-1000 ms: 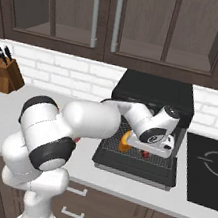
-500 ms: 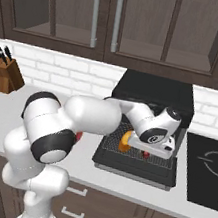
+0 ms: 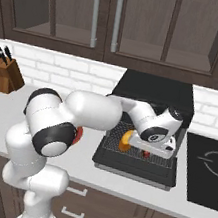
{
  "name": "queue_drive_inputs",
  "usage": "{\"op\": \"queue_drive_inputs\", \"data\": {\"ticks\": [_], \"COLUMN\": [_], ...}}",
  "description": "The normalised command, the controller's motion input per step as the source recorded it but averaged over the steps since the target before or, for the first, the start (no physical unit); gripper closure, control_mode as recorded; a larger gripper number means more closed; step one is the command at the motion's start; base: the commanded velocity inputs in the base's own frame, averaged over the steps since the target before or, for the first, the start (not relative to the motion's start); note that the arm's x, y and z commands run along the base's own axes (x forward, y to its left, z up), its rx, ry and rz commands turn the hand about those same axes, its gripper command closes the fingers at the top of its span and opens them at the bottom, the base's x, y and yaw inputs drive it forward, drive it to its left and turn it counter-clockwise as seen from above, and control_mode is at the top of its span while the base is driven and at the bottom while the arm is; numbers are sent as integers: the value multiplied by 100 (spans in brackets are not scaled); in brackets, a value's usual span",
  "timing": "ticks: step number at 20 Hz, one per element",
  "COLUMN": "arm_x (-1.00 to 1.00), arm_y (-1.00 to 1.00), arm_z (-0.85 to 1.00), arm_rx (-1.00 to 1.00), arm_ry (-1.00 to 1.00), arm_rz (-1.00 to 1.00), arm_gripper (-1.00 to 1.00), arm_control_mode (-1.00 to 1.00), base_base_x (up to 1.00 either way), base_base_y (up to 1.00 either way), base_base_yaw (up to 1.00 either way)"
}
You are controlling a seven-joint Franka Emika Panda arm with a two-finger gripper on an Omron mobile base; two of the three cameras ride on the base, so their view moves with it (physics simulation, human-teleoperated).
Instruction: Pick up the kebab skewer and baguette bread, and place them inside the toaster oven. Close the toaster oven door and start by setting the timer.
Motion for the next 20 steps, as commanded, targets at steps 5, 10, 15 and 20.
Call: {"op": "queue_drive_inputs", "data": {"ticks": [5, 10, 15, 20], "arm_x": [0, 0, 0, -14], "arm_y": [0, 0, 0, -2], "arm_z": [-13, -3, 0, 23], "arm_rx": [0, 0, 0, 0], "arm_ry": [0, 0, 0, -1], "arm_rz": [0, 0, 0, 0], "arm_gripper": [-100, -100, -100, -100], "arm_control_mode": [-100, -100, -100, -100], "base_base_x": [0, 0, 0, 0], "base_base_y": [0, 0, 0, 0], "base_base_yaw": [0, 0, 0, 0]}}
